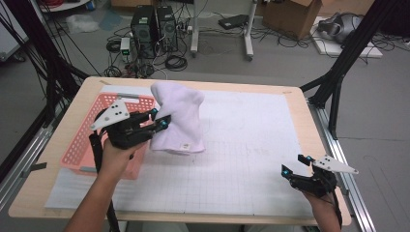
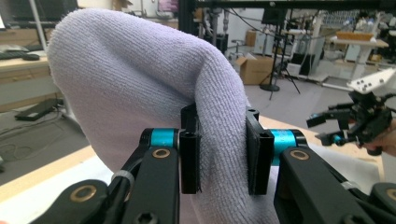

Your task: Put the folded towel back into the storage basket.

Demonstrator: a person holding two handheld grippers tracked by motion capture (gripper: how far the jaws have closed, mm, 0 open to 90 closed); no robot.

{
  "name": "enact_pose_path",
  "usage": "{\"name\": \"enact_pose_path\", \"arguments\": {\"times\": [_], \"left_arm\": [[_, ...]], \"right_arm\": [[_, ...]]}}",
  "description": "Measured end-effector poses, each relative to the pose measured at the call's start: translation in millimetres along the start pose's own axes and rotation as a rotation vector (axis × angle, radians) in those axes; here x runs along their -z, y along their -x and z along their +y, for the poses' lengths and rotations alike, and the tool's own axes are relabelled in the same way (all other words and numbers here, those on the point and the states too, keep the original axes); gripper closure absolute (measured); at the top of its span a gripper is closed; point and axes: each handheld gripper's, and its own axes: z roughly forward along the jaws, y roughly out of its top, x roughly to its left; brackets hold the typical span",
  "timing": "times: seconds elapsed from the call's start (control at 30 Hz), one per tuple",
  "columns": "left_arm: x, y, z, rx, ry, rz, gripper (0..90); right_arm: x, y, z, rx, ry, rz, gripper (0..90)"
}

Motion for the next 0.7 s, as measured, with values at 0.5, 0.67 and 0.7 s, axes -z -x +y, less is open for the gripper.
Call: {"name": "enact_pose_path", "arguments": {"times": [0.5,0.67,0.7], "left_arm": [[49.8,-45.7,18.9,0.03,0.073,0.07,71.9],[63.5,-58.9,14.6,0.061,0.089,0.087,71.9],[66.1,-61.1,13.4,0.063,0.09,0.089,71.9]], "right_arm": [[0.3,0.5,-0.6,-0.001,-0.004,-0.009,20.7],[0.1,-0.1,-0.2,-0.002,-0.005,-0.012,20.6],[0.1,-0.3,-0.2,-0.002,-0.005,-0.013,20.7]]}}
